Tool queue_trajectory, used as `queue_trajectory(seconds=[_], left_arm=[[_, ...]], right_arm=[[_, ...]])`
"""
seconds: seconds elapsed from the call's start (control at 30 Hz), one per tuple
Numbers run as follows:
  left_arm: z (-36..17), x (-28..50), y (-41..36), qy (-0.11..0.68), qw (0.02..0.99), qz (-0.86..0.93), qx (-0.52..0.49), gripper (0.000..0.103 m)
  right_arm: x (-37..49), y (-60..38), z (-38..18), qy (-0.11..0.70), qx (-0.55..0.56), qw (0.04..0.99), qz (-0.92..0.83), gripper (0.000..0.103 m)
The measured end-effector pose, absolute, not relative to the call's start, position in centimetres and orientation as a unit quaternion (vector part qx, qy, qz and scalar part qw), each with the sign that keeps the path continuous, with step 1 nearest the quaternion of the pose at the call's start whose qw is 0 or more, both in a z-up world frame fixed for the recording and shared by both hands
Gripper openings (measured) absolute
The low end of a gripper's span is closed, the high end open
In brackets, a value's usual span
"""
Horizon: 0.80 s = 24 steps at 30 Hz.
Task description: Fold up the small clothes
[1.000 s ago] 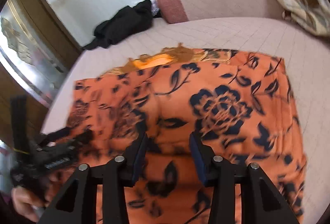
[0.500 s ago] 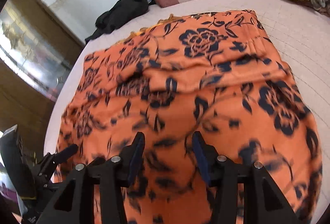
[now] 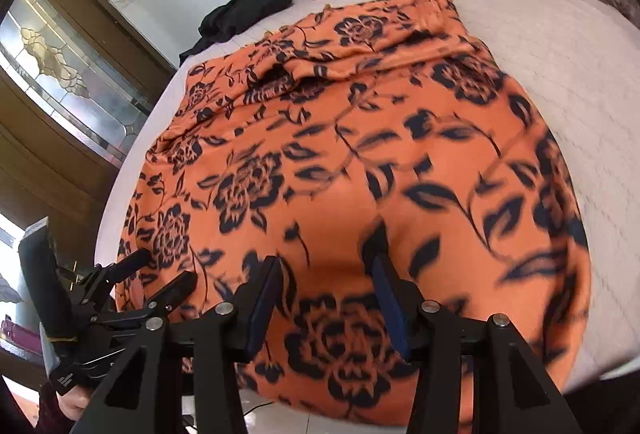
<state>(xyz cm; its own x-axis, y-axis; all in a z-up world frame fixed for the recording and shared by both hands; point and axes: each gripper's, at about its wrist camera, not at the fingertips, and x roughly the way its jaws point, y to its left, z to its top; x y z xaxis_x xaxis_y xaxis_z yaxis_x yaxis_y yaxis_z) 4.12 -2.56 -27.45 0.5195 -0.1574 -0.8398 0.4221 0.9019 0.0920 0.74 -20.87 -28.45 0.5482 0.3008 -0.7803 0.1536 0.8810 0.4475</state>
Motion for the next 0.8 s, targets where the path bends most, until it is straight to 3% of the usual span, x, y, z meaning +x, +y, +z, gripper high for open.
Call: queue_trajectory(seconds=[0.53, 0.8], left_arm=[[-24.9, 11.5, 8.8, 0.471, 0.881, -0.026, -0.039, 0.092], [-23.0, 17.3, 8.1, 0.428, 0.901, -0.009, -0.069, 0.092]], right_arm=[[2.5, -29.1, -26.2, 0.415, 0.316, 0.851, -0.062, 0.052], [8.6, -31.7, -24.3, 0.370, 0.310, 0.873, -0.069, 0.052]])
